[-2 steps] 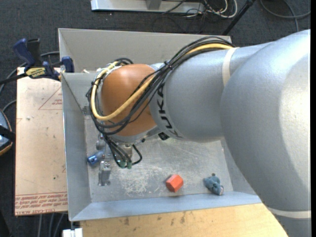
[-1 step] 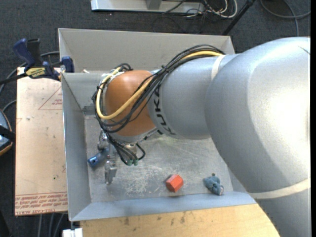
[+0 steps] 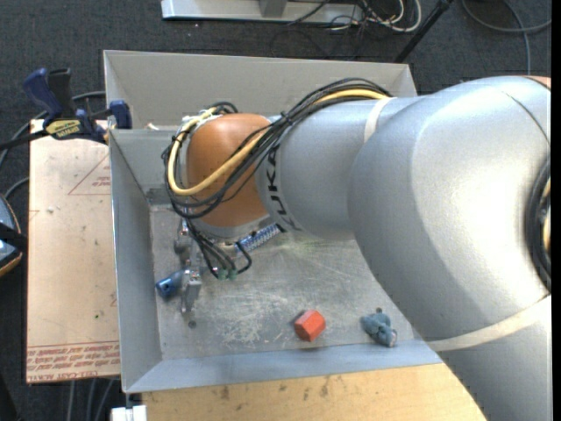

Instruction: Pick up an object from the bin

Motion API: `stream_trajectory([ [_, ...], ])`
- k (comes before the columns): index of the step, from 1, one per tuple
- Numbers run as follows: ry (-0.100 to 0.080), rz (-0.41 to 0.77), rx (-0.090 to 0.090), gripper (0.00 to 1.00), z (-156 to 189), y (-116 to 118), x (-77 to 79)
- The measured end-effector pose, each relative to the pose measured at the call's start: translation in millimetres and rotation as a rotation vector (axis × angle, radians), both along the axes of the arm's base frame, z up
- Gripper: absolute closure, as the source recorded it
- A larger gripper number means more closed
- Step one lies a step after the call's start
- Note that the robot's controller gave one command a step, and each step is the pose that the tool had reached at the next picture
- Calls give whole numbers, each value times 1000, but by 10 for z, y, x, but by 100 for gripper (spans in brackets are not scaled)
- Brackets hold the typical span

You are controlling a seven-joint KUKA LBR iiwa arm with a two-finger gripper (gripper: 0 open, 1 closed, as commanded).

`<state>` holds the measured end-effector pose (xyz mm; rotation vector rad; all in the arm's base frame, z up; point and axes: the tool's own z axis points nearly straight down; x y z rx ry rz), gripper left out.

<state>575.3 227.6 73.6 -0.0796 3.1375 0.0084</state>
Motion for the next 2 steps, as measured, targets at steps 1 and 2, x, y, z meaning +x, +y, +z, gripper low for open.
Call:
stream_trajectory([
  [1,-11,-3,4,100,23,0,25],
  [2,-5,89,-2,100,1486,47,-20],
])
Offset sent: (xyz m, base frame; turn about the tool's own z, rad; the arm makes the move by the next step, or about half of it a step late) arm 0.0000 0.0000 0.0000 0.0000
